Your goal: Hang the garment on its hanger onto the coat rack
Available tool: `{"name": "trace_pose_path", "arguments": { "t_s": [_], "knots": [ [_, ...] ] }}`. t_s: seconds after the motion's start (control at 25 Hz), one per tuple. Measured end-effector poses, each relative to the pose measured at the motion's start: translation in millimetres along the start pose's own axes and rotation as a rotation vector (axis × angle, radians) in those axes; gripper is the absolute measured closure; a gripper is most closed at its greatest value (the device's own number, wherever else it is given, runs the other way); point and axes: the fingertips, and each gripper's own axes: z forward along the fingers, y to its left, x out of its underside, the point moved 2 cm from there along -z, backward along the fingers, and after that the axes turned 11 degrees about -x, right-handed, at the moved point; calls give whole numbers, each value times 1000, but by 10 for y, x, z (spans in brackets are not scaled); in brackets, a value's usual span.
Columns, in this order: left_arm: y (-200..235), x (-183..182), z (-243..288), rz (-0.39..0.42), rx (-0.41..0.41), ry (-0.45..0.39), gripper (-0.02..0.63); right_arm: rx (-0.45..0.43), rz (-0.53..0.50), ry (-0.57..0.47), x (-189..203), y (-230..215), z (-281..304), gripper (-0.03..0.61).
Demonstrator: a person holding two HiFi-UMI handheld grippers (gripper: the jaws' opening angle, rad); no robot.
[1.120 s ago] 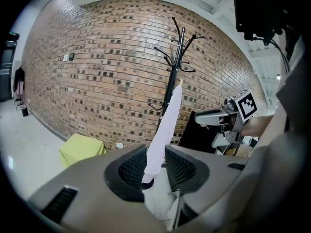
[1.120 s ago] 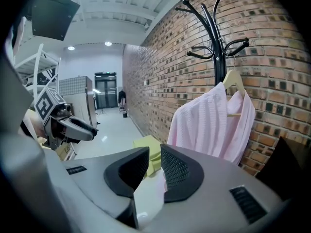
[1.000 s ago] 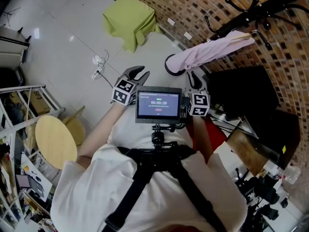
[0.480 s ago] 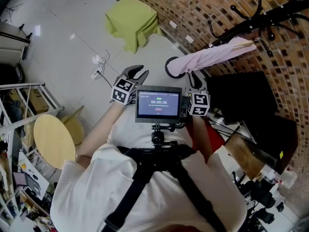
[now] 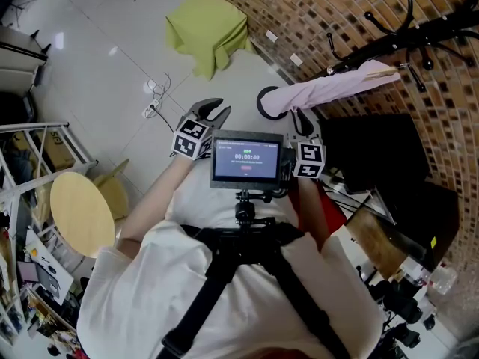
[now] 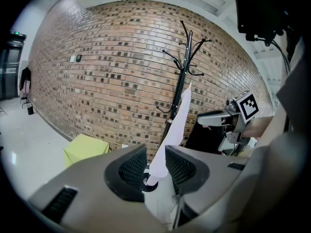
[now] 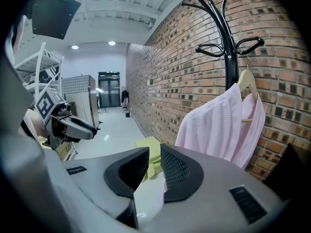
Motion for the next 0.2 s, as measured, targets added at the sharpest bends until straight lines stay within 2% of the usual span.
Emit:
{"name": "trace_pose_path", "arguments": {
  "t_s": [0.2],
  "knots": [
    [-31, 15, -89, 5, 5, -2, 482, 7, -1, 3, 11, 67, -84, 509]
  ]
}}
